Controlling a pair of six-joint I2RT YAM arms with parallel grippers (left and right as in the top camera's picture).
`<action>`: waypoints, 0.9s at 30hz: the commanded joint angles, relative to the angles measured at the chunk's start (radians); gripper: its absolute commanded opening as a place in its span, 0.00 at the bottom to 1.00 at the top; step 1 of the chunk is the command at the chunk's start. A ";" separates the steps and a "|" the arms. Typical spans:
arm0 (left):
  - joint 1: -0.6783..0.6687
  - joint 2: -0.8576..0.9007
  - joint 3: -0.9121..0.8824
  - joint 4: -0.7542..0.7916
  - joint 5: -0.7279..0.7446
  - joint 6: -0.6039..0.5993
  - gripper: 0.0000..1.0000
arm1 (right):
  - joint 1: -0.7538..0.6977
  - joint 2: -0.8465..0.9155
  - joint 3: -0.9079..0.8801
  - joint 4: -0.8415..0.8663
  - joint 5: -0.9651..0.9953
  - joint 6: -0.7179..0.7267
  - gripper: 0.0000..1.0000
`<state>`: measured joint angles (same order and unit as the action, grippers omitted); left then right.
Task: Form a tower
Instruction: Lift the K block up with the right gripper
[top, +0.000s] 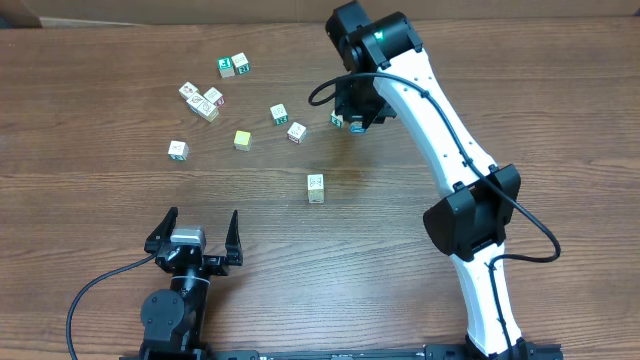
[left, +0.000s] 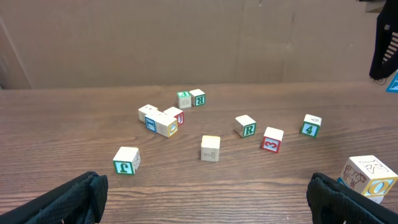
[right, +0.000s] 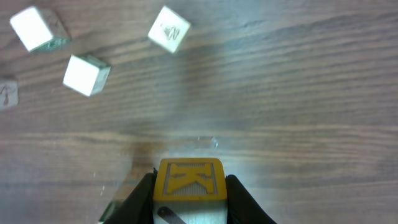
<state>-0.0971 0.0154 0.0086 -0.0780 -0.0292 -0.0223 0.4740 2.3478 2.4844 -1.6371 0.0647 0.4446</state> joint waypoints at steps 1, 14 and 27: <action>0.007 -0.011 -0.003 0.002 0.012 0.016 0.99 | -0.003 -0.065 0.030 -0.024 -0.009 0.004 0.22; 0.007 -0.011 -0.003 0.002 0.011 0.016 0.99 | -0.003 -0.094 0.029 -0.057 -0.097 -0.032 0.19; 0.007 -0.011 -0.004 0.002 0.011 0.016 0.99 | -0.003 -0.285 0.028 -0.057 -0.121 -0.031 0.19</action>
<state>-0.0971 0.0154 0.0086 -0.0780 -0.0292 -0.0223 0.4755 2.1365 2.4844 -1.6947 -0.0330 0.4210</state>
